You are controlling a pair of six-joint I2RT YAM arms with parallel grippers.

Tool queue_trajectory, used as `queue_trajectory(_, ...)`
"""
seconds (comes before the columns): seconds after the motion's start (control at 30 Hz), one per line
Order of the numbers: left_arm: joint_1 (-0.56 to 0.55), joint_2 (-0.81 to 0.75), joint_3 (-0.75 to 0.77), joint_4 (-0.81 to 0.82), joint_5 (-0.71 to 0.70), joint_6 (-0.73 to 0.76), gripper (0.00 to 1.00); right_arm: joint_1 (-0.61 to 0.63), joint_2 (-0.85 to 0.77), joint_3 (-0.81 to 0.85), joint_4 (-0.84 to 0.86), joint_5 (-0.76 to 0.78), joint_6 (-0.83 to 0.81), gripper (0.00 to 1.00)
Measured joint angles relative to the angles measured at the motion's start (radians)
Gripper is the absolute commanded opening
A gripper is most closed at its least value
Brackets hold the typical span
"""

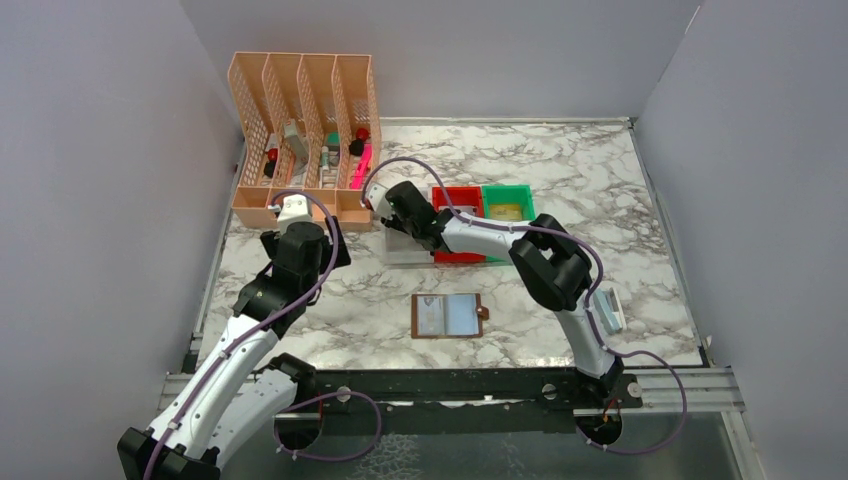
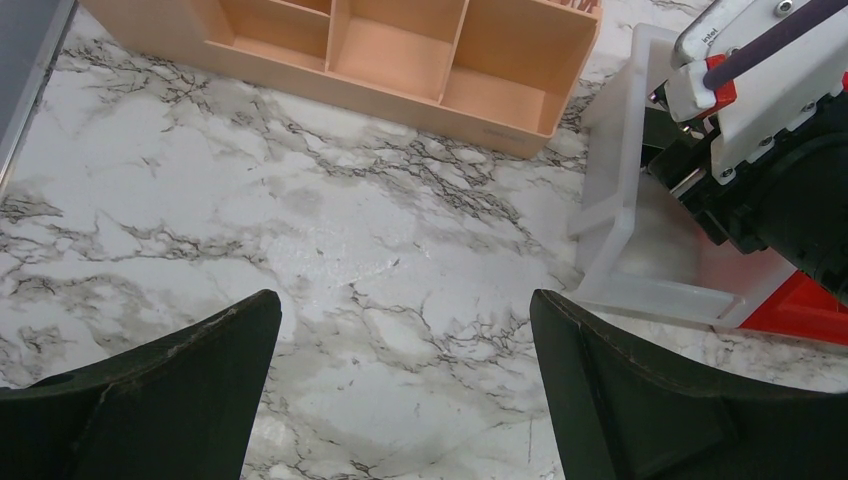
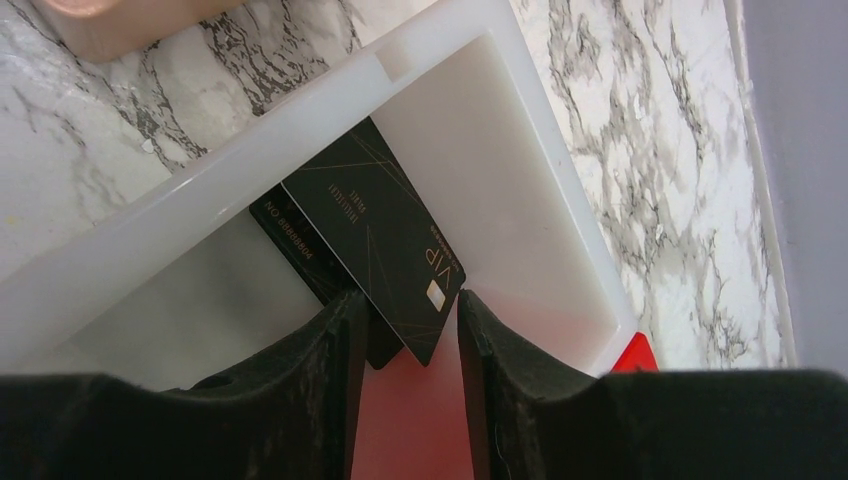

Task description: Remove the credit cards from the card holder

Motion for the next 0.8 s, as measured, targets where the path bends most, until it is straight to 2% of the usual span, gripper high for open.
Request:
queue_trajectory(0.27,0.002,0.002,0.000,0.000,0.002,0.000,0.98,0.000,0.000,0.000,0.005,-0.003,0.045,0.45)
queue_trajectory(0.53,0.002,0.002,0.000,0.000,0.002,0.000,0.98,-0.001,-0.003,-0.006,0.008,-0.006,0.094,0.50)
queue_trajectory(0.8,0.006,0.002,0.000,0.000,0.008,0.000,0.98,-0.004,-0.072,-0.063,-0.006,-0.058,0.214,0.51)
